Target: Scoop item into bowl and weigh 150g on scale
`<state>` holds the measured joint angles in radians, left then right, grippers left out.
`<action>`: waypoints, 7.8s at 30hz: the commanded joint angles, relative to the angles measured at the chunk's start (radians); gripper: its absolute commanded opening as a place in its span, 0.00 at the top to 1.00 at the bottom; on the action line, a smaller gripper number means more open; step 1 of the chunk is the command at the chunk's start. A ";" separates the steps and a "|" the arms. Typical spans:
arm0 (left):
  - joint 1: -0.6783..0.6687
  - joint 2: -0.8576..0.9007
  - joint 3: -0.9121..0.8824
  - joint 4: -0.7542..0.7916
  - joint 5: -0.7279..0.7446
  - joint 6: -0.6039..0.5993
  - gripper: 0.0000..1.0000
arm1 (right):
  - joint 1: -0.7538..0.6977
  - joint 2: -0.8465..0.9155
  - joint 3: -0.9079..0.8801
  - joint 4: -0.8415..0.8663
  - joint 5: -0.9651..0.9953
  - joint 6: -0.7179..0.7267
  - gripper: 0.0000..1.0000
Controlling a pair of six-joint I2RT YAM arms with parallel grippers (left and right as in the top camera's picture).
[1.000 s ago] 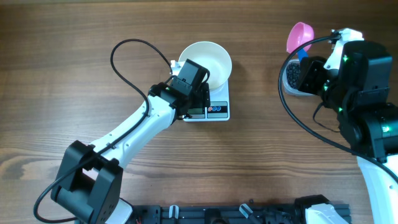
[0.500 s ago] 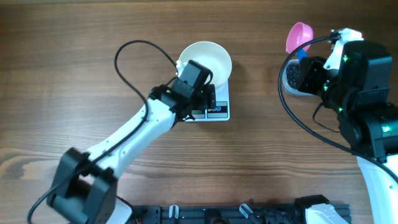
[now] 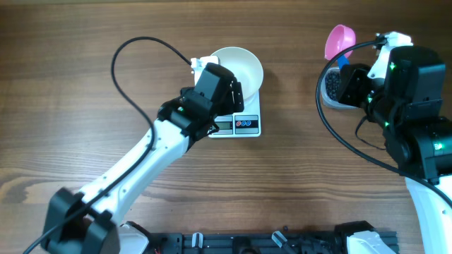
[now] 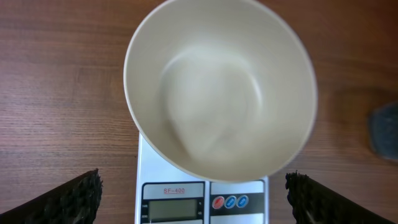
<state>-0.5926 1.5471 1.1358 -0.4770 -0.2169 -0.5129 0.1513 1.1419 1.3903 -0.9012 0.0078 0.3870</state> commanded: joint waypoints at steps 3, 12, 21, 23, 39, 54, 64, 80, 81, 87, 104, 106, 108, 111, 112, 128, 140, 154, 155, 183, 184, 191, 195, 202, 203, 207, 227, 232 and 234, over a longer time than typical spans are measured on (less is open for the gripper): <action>0.002 0.072 -0.003 0.022 -0.029 -0.027 0.00 | -0.003 0.005 0.012 -0.002 -0.006 -0.019 0.96; 0.002 0.101 -0.003 0.013 -0.050 -0.045 0.00 | -0.003 0.005 0.012 -0.006 -0.006 -0.020 0.96; 0.002 0.142 -0.003 -0.001 -0.016 -0.046 0.00 | -0.003 0.005 0.012 -0.005 -0.006 -0.020 0.96; 0.002 0.142 -0.003 0.002 -0.008 -0.045 0.00 | -0.003 0.005 0.012 -0.005 -0.006 -0.020 0.96; 0.001 0.142 -0.003 -0.001 0.026 -0.044 0.01 | -0.003 0.005 0.012 -0.005 -0.006 -0.020 0.96; 0.008 0.052 -0.002 0.034 0.029 -0.072 0.00 | -0.003 0.005 0.012 -0.005 -0.005 -0.021 0.96; 0.197 -0.030 -0.003 -0.013 0.064 -0.140 0.00 | -0.003 0.006 0.012 -0.006 -0.005 -0.022 0.96; 0.339 0.079 -0.004 -0.084 0.169 -0.146 0.05 | -0.003 0.024 0.012 -0.005 -0.006 -0.028 0.95; 0.339 0.092 -0.004 -0.084 0.169 -0.146 0.05 | -0.003 0.024 0.012 -0.005 -0.006 -0.028 0.96; 0.340 0.122 -0.004 -0.075 0.175 -0.146 0.05 | -0.003 0.024 0.012 -0.004 -0.006 -0.028 0.96; 0.335 0.123 -0.004 -0.039 0.239 -0.081 0.05 | -0.003 0.027 0.012 0.003 -0.006 -0.028 0.96; 0.335 0.123 -0.004 -0.041 0.238 -0.066 0.06 | -0.003 0.027 0.012 0.003 -0.006 -0.028 0.96; 0.335 0.123 -0.004 -0.051 0.225 -0.063 0.06 | -0.003 0.027 0.012 0.002 -0.006 -0.028 0.96; 0.335 0.123 -0.005 -0.062 0.217 -0.059 0.06 | -0.003 0.027 0.012 0.002 -0.006 -0.028 0.96; 0.335 0.123 -0.005 -0.063 0.217 -0.058 0.06 | -0.003 0.027 0.012 0.002 -0.006 -0.028 0.96; 0.295 0.123 -0.005 -0.054 0.224 -0.041 0.05 | -0.003 0.027 0.012 0.000 -0.006 -0.028 0.96; 0.296 0.123 -0.005 -0.052 0.217 -0.041 0.04 | -0.003 0.027 0.012 -0.002 -0.006 -0.028 0.96; 0.295 0.123 -0.004 -0.059 0.220 -0.042 0.01 | -0.003 0.027 0.012 -0.002 -0.006 -0.028 0.96; 0.295 0.122 -0.004 -0.064 0.220 -0.041 0.01 | -0.003 0.027 0.012 -0.001 -0.006 -0.027 0.96; -0.085 -0.091 -0.118 -0.334 0.109 -0.232 0.00 | -0.003 0.027 0.012 -0.001 -0.005 -0.047 0.96; -0.103 -0.091 -0.138 -0.328 0.082 -0.257 0.00 | -0.003 0.027 0.012 -0.001 -0.005 -0.047 0.96; -0.111 -0.068 -0.253 -0.208 0.025 -0.281 0.00 | -0.003 0.027 0.012 -0.001 -0.006 -0.047 0.96; -0.111 -0.034 -0.253 -0.115 0.043 -0.280 0.00 | -0.003 0.027 0.012 -0.001 -0.006 -0.047 0.96; -0.073 -0.026 -0.203 -0.108 0.093 -0.216 0.01 | -0.003 0.027 0.012 0.000 -0.006 -0.046 0.96; -0.063 -0.026 -0.184 -0.129 0.094 -0.203 0.01 | -0.003 0.027 0.012 0.000 -0.006 -0.047 0.96; -0.034 -0.026 -0.135 -0.171 0.132 -0.144 0.01 | -0.003 0.027 0.012 0.002 -0.006 -0.046 0.96; -0.039 0.091 0.123 -0.395 0.164 -0.043 0.00 | -0.003 0.027 0.012 -0.009 -0.010 -0.016 0.96; -0.051 0.127 0.106 -0.380 0.160 -0.045 0.00 | -0.003 0.027 0.012 -0.016 -0.010 -0.018 0.96; -0.064 0.141 0.079 -0.359 0.155 -0.057 0.00 | -0.003 0.027 0.012 -0.016 -0.010 -0.018 0.96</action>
<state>-0.6334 1.6466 1.2499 -0.8597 -0.0521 -0.5800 0.1513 1.1614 1.3903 -0.9195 0.0074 0.3614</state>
